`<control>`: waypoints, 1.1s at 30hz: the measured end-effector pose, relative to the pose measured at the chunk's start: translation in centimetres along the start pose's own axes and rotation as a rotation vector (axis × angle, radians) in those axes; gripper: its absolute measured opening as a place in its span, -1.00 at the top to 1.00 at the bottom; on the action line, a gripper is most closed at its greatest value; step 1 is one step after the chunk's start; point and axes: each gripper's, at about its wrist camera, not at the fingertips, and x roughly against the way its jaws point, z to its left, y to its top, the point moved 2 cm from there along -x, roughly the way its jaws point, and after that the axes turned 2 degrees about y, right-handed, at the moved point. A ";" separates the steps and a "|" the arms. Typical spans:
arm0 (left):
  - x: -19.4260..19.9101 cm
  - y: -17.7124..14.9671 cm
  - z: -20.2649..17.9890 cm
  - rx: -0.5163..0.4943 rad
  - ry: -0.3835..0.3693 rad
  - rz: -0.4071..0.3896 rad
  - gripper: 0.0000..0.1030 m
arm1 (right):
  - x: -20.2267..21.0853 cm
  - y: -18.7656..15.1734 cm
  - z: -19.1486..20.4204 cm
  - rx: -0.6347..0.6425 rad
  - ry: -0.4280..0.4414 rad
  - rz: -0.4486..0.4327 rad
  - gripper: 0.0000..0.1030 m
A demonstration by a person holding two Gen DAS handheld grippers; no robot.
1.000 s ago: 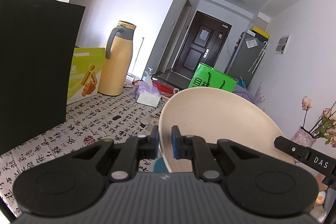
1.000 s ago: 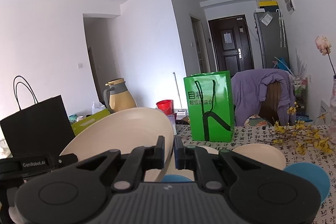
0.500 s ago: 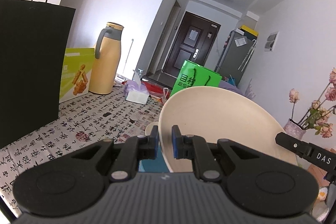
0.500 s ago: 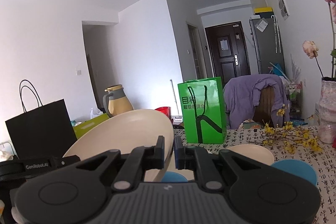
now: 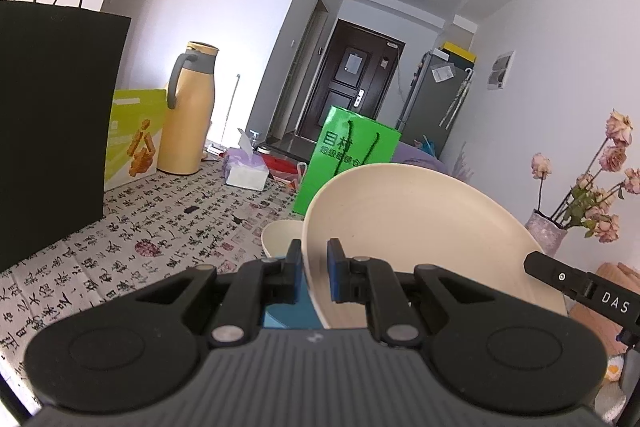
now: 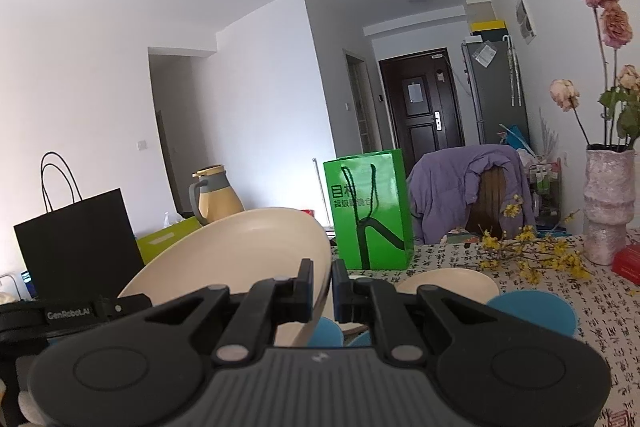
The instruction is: Organize plates and bowls
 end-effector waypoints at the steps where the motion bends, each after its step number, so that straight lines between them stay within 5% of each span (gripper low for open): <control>1: 0.1 -0.2 -0.1 -0.002 -0.004 0.003 0.76 | 0.3 -0.2 -0.1 -0.002 -0.002 -0.001 0.82; 33: 1.9 -7.1 -1.3 -0.076 -0.026 0.087 0.76 | 4.5 -6.6 -2.8 -0.064 -0.048 0.063 0.82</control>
